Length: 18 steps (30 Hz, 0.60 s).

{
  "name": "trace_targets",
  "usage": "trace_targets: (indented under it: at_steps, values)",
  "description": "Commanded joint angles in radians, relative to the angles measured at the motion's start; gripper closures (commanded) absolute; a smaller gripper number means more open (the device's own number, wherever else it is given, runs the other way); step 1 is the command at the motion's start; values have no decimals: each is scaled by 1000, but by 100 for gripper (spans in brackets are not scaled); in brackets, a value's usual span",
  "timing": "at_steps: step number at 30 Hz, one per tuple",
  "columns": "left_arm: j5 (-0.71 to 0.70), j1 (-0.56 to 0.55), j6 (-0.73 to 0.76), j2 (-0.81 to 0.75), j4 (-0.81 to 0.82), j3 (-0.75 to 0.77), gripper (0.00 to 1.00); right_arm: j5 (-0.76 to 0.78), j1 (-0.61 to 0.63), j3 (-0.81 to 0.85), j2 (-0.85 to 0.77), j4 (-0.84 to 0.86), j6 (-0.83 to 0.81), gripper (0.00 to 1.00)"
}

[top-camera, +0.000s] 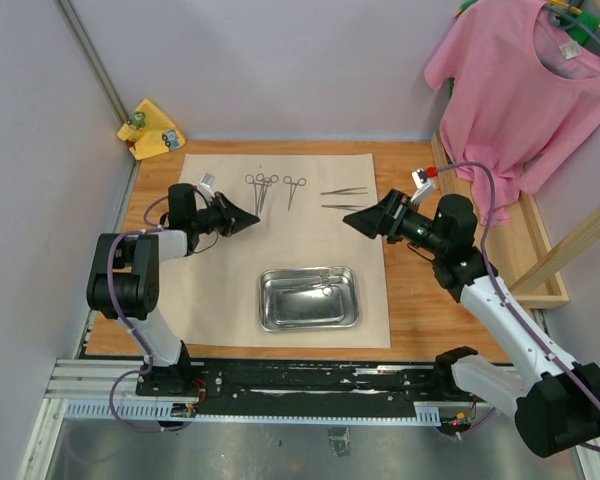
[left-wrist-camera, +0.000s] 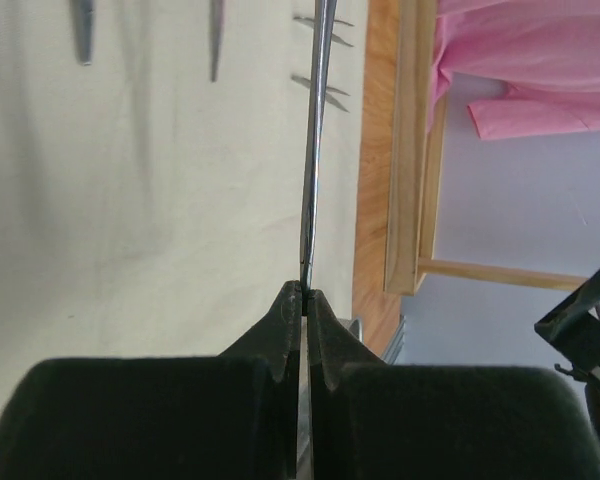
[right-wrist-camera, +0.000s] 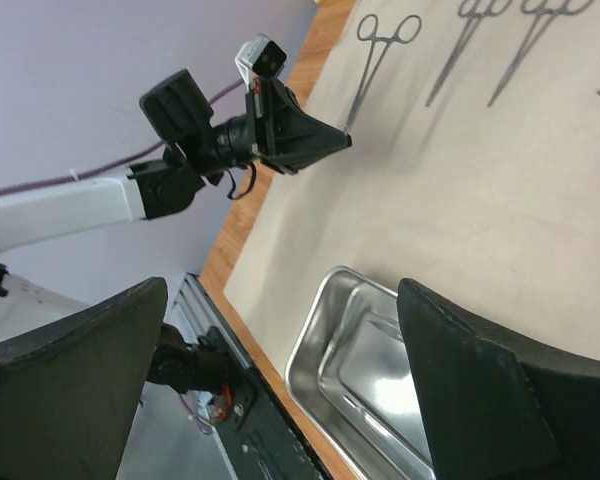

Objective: Open and lay out the surgical kit
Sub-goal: Place the medical item in the surgical kit.

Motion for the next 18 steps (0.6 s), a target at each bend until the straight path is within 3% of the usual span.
trace_targets:
  at_steps: [1,18]
  values:
    - [61,56,25,68,42,25,99,-23,-19,31,-78,-310,-221,1]
    - [123,155,162,346,-192,318,99,-61,-47,-39,-110,-330,-237,0]
